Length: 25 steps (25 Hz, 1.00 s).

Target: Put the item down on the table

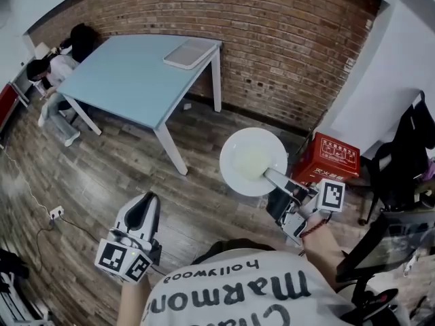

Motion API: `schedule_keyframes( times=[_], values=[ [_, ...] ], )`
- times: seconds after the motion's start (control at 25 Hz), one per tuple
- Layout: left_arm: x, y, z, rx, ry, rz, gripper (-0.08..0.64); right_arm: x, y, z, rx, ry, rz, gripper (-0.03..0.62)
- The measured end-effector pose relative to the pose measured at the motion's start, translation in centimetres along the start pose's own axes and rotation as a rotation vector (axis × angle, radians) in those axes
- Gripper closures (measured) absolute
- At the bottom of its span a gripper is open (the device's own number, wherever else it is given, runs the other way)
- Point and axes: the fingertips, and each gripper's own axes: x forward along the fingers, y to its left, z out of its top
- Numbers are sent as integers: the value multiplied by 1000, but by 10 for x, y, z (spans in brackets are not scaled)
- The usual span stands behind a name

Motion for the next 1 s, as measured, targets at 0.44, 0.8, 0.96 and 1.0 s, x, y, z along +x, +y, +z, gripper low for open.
schedule_keyframes(
  times=[0.44,0.8,0.96,1.0],
  values=[
    [0,10,-3,95,10,-49,526,24,-17,-10,-9,15,-27,563],
    [46,24,-15,-100,6,-95,526,21,-36,11,50,-61,-34,563],
    [79,31,-11,-98,-20,-86,530,22,-60,40,55,-58,-53,563],
    [90,35,-11,-108,-27,-77,532,25,-67,50,55,-55,-56,564]
  ],
)
